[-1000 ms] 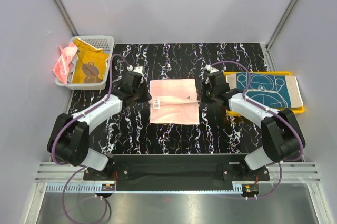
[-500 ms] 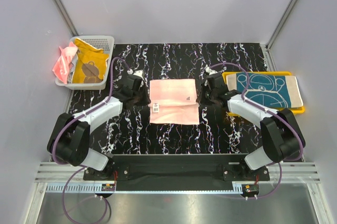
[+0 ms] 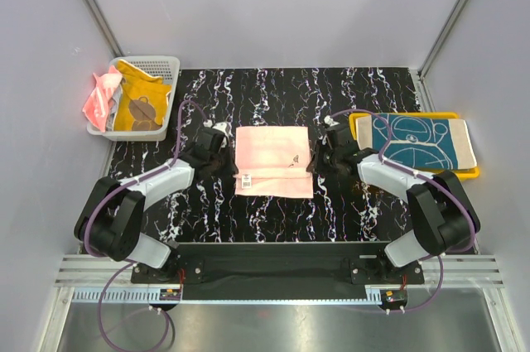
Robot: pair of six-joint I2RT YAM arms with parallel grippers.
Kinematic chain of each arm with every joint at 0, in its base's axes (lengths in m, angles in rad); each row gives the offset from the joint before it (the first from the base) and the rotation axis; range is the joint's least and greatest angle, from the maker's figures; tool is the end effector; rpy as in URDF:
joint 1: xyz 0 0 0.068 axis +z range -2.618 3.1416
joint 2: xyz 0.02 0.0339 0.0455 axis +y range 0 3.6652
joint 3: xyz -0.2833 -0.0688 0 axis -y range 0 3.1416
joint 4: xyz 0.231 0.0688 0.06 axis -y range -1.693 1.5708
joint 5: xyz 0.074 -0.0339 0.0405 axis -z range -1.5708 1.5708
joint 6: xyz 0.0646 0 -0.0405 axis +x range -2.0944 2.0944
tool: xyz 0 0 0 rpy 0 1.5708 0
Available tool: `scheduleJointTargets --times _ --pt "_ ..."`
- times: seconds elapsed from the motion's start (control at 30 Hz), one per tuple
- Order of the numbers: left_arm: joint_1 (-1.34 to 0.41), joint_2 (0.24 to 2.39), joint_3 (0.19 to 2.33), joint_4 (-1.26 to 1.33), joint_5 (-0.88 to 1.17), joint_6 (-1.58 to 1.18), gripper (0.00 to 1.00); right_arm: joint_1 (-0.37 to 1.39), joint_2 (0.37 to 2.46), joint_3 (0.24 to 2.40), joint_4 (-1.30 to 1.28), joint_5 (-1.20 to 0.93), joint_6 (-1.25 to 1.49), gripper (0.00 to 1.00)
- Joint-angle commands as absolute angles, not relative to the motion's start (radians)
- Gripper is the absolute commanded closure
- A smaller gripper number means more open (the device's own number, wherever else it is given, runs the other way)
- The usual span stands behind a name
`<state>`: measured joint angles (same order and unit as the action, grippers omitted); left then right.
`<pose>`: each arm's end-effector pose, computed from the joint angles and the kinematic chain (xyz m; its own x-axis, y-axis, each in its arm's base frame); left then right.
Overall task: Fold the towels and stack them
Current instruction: Fold the towel
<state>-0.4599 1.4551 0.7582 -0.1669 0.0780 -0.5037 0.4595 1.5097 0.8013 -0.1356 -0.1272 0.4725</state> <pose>0.2602 -0.1345 0.1874 -0.8322 -0.1248 -0.5403 0.0984 0.9256 -0.3654 0.2732 0.1443 0.1884 -0.8310 0.0925 -0.5485 -0.1542 0.9092 0.3868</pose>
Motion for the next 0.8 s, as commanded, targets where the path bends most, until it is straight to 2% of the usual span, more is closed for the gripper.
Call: scheduleJointTargets --times 0.0,0.17,0.47,0.77 --pt "-0.465 1.451 0.75 -0.11 0.106 -0.492 0.93 0.471 1.47 0.778 -0.101 -0.186 0.495 0.76" --pt "-0.466 1.433 0.755 -0.12 0.133 -0.485 0.92 0.471 1.434 0.758 -0.118 -0.126 0.492 0.64" --pt "-0.466 1.462 0.765 -0.123 0.137 -0.479 0.92 0.472 1.493 0.793 -0.115 -0.112 0.482 0.6" --pt "-0.466 1.485 0.767 -0.11 0.147 -0.48 0.97 0.474 1.459 0.762 -0.15 -0.072 0.505 0.56"
